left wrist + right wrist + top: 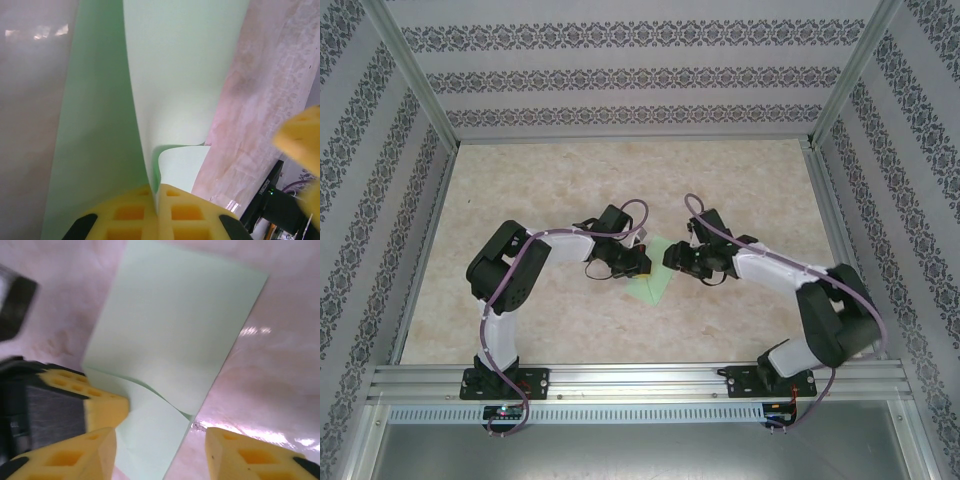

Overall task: Fold a paper plane with a square sheet of paper (pick it up from the middle)
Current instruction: Turn over the paper at the center of the table.

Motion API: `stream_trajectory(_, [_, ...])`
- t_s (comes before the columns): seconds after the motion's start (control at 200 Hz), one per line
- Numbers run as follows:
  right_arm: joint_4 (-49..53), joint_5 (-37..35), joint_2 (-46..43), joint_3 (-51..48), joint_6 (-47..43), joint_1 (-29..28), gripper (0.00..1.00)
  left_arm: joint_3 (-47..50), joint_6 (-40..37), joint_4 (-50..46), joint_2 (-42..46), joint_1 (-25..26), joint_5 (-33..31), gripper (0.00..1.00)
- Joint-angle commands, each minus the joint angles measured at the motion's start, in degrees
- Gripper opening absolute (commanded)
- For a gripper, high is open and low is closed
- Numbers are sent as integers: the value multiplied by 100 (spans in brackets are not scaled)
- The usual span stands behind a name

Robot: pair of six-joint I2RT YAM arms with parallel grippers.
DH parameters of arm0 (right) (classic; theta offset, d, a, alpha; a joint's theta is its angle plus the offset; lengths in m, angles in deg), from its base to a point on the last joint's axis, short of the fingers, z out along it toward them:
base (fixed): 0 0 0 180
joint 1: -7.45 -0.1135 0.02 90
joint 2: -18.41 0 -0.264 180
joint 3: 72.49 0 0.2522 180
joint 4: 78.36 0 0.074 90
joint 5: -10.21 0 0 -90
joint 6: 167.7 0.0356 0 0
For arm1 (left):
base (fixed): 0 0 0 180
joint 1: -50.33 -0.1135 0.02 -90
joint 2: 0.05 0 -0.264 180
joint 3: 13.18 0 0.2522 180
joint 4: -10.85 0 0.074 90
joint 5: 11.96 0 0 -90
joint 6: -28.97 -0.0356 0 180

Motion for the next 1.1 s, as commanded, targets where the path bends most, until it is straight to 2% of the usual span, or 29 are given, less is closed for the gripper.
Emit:
stream_trajectory(0.0, [392,-655,-543,-137,-22,121,61,-267,-355,-191,183,79,-204,0])
stream_trajectory(0.195, [844,-1553,-1380,-197,-2,314,82,-724,-1091,-1615,829,80,-1046,0])
stream_trajectory(0.3, [984,-1870,-1760,-180,29,472,89,-1094,-1492,-2618,1247,103,-2009,0])
stream_trajectory(0.4, [974,-1979,-2056,-224,118,627,91,-1500,-1811,-3484,1573,154,-3101,0])
stream_trajectory(0.565, [841,-1963,-2387,-392,208,777,91,-2065,-2044,-4366,1746,273,-4922,0])
stream_trajectory(0.724, [1091,-1875,-2445,-375,68,853,92,-2550,-2117,-4855,1371,565,-7134,0])
stream_trajectory(0.819, [1242,-1899,-2499,-388,17,936,92,-2823,-2116,-5064,809,719,-7999,0])
stream_trajectory(0.959, [1241,-1970,-2585,-474,-39,1071,93,-2965,-2157,-4963,22,934,-8804,0])
stream_trajectory(1.094, [1319,-1935,-2604,-494,-133,1226,93,-3018,-2083,-4880,-521,1150,-8999,0])
